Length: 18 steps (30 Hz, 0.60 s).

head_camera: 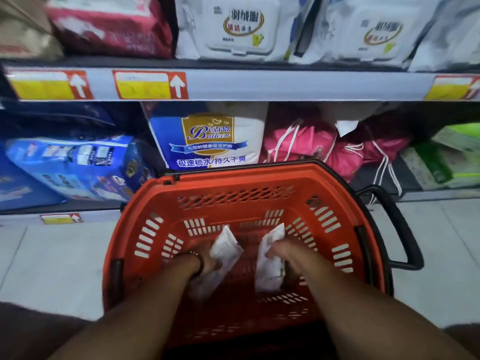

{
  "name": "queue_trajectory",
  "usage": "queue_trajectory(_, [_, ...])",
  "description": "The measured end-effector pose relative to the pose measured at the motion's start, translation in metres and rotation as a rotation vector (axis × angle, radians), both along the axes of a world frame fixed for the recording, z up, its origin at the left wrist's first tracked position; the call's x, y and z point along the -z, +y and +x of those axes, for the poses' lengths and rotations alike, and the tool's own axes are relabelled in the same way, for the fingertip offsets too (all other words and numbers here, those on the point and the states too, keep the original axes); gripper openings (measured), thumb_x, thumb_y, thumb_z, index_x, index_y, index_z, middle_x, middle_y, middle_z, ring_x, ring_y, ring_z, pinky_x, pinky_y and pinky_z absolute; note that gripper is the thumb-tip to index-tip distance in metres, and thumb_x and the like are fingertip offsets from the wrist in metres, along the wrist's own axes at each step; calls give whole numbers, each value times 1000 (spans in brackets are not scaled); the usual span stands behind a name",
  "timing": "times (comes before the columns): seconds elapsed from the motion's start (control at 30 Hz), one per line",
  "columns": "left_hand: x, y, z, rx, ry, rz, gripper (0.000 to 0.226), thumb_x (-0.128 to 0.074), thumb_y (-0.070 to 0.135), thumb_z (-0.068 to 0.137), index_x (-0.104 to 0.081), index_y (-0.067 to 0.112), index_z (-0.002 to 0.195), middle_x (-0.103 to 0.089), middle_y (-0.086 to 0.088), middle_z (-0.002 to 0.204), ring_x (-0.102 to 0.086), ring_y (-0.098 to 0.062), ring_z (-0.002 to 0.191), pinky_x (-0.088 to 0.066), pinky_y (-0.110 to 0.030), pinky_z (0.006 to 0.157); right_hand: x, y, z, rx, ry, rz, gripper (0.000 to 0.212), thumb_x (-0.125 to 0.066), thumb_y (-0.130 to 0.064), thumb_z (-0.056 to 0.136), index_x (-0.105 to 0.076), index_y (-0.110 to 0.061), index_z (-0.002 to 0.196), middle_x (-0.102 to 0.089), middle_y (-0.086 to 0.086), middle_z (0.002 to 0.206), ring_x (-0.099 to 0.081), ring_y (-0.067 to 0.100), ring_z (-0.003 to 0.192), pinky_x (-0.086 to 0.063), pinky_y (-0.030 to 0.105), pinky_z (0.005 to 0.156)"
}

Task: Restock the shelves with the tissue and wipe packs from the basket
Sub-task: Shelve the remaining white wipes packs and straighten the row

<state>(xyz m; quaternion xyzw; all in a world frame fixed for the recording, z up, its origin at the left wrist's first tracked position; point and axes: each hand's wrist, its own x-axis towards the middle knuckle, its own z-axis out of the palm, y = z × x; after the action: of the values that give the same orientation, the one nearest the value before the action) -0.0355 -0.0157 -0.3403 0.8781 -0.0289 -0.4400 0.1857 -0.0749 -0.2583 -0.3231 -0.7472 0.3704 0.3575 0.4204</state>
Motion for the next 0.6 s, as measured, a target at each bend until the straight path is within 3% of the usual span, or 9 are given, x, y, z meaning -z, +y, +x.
queue_trajectory(0.03, [-15,4,0,-5,38,-21,84,-80,49,77,-47,26,150,-56,0,148,-57,-24,132,-49,-41,110,-16,3,1,16,10,9,60,-83,-6,80,-59,-8,135,-62,18,132,-64,44,114,-63,56,73])
queue_trajectory(0.1, [-45,13,9,59,91,-8,71,-76,51,78,-57,24,141,-65,0,137,-64,-22,120,-54,-38,102,-57,12,5,-71,-1,32,50,-81,-4,84,-56,-10,127,-59,16,127,-62,52,117,-60,59,57])
queue_trajectory(0.17, [-77,19,18,106,100,-29,69,-76,53,73,-65,21,133,-69,-2,130,-67,-22,113,-55,-37,99,-95,16,13,-185,-30,32,44,-82,-6,84,-60,-9,122,-65,17,126,-67,50,111,-61,63,60])
queue_trajectory(0.27, [-146,28,23,119,44,-85,78,-78,52,48,-73,17,118,-76,-9,117,-73,-25,94,-61,-42,89,-169,18,14,-297,-146,-12,48,-86,-11,78,-66,-4,122,-72,23,118,-74,45,98,-60,69,64])
queue_trajectory(0.37, [-225,31,29,169,-19,-107,64,-80,40,56,-74,18,115,-79,-1,106,-76,-22,93,-63,-37,87,-244,11,14,-339,-306,-79,44,-86,-19,79,-69,-4,117,-76,18,102,-78,35,80,-64,53,56])
queue_trajectory(0.43, [-266,32,33,124,-41,-244,58,-78,30,63,-73,19,120,-79,-7,112,-76,-28,103,-61,-44,94,-282,6,7,-306,-453,-130,36,-85,-23,80,-72,-8,110,-75,12,95,-75,27,74,-60,38,49])
queue_trajectory(0.47, [-279,32,34,52,-19,-340,52,-77,23,69,-72,19,121,-78,-11,114,-75,-32,106,-60,-47,95,-291,4,2,-272,-539,-155,32,-85,-25,79,-74,-12,106,-76,8,91,-74,23,73,-60,35,50])
queue_trajectory(0.53, [-294,31,31,-125,66,-558,39,-68,7,88,-68,15,126,-76,-18,119,-73,-38,110,-60,-47,92,-294,3,-8,-158,-706,-182,27,-86,-30,76,-78,-18,99,-80,-3,88,-77,16,77,-65,38,69])
queue_trajectory(0.6, [-294,26,25,-264,79,-734,40,-64,5,95,-63,12,134,-74,-19,124,-70,-40,115,-56,-51,100,-280,8,-14,15,-834,-133,22,-86,-31,75,-78,-22,94,-81,-7,88,-78,12,81,-65,42,83])
